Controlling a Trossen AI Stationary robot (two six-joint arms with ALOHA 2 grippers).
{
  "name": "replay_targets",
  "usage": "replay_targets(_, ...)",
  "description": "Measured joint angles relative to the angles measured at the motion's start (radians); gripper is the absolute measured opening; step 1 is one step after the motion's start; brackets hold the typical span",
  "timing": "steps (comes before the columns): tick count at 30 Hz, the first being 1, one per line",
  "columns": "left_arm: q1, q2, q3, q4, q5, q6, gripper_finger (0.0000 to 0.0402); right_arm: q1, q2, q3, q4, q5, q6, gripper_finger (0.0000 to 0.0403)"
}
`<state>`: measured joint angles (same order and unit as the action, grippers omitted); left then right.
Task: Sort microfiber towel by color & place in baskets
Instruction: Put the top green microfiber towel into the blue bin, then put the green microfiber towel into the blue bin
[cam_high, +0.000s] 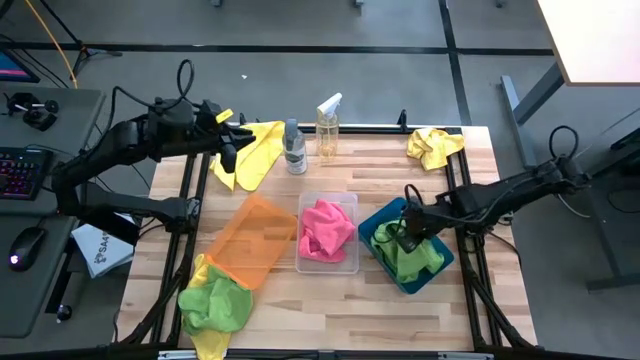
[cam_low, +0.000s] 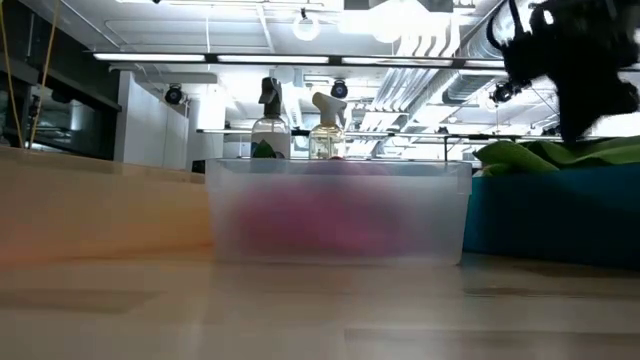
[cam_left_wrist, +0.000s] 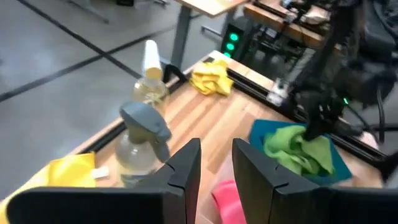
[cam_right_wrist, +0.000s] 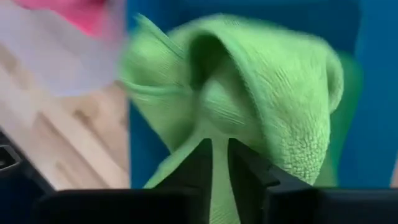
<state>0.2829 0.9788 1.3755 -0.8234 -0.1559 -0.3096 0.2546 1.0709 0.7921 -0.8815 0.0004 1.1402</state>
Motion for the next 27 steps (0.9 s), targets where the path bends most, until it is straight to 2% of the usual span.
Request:
replay_targets(3,-0.001,-0.012,-0.001,0.003,0.076,0.005,0.0081,-0.009,-0.036,0.085,-0.046,0.083,-0.062,0.0071)
replay_targets(6,-0.015,-0.015,0.0,-0.017,0.235,-0.003,0.0081,-0.019,-0.064,0.158,-0.064,0.218,-0.104,0.0081)
replay_targets(8,-0.044,-0.001,0.0,-0.071,0.325,-0.022,0.0083,-0.021,-0.073,0.194,-0.055,0.317,-0.133,0.0088)
replay_targets(10,-0.097,0.013,-0.011,-0.139,0.371,-0.086,0.0091,-0.029,-0.072,0.221,-0.05,0.375,-0.174,0.0098)
replay_targets(14,-0.28,0.046,-0.069,-0.224,0.409,-0.235,0.0119,-0.06,-0.061,0.233,-0.029,0.381,-0.199,0.0133)
replay_targets(20,-0.647,0.112,-0.202,-0.227,0.424,-0.448,0.0171,-0.072,-0.027,0.233,-0.027,0.369,-0.234,0.0204)
replay_targets(24,-0.86,0.181,-0.266,-0.208,0.421,-0.595,0.0198,-0.073,-0.001,0.233,-0.027,0.37,-0.264,0.0239)
replay_targets(27,-0.987,0.247,-0.299,-0.119,0.415,-0.698,0.0209,-0.079,0.016,0.233,-0.027,0.37,-0.311,0.025)
